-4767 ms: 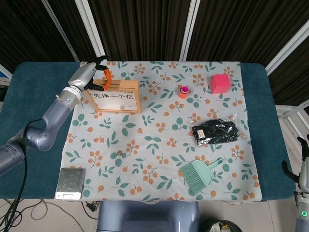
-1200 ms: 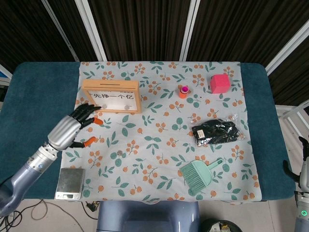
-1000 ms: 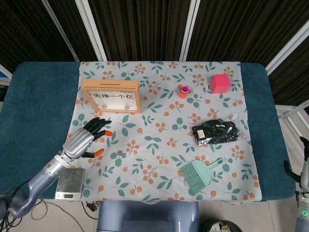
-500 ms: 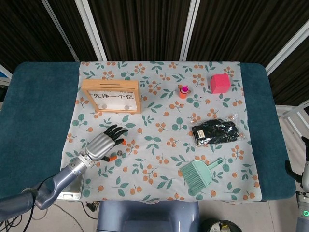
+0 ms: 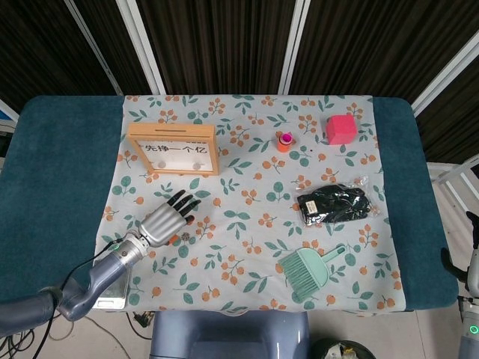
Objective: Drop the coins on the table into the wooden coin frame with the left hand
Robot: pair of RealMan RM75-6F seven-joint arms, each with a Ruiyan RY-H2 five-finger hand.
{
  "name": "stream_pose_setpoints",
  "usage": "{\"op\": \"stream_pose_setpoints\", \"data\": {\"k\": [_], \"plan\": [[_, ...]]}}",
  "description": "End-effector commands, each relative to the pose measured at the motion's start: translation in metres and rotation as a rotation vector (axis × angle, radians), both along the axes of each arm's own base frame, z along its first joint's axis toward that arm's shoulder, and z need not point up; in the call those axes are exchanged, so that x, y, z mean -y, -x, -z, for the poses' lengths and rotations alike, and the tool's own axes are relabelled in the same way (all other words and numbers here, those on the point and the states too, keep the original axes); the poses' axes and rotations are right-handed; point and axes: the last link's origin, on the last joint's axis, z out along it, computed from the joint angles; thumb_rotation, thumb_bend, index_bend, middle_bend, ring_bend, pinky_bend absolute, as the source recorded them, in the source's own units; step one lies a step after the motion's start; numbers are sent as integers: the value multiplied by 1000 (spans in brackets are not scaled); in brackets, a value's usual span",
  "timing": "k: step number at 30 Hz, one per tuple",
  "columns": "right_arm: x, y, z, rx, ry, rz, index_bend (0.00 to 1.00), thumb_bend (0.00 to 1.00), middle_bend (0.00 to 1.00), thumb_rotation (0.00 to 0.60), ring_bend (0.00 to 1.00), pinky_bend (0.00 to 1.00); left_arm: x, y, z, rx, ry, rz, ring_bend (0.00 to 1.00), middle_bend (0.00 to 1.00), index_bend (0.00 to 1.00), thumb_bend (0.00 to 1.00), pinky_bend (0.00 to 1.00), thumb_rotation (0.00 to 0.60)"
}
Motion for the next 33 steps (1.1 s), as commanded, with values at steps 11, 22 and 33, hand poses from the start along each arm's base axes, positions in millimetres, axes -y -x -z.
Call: {"op": "stream_pose_setpoints", "data": {"k": [11, 22, 33], "plan": [[0, 0, -2, -1, 5, 1, 169, 394, 72, 600, 28, 0, 7, 2, 11, 6, 51, -45, 0, 41, 416, 254, 0, 600], [0, 1, -2, -4, 12, 5, 169, 395, 72, 600, 28, 0, 8, 4, 20, 26, 64, -39, 0, 41, 447, 273, 0, 600], [0, 1, -2, -7, 16, 8, 169, 394, 72, 600, 27, 0, 9, 8, 22, 23, 68, -50, 0, 42, 475, 276, 0, 600]]}}
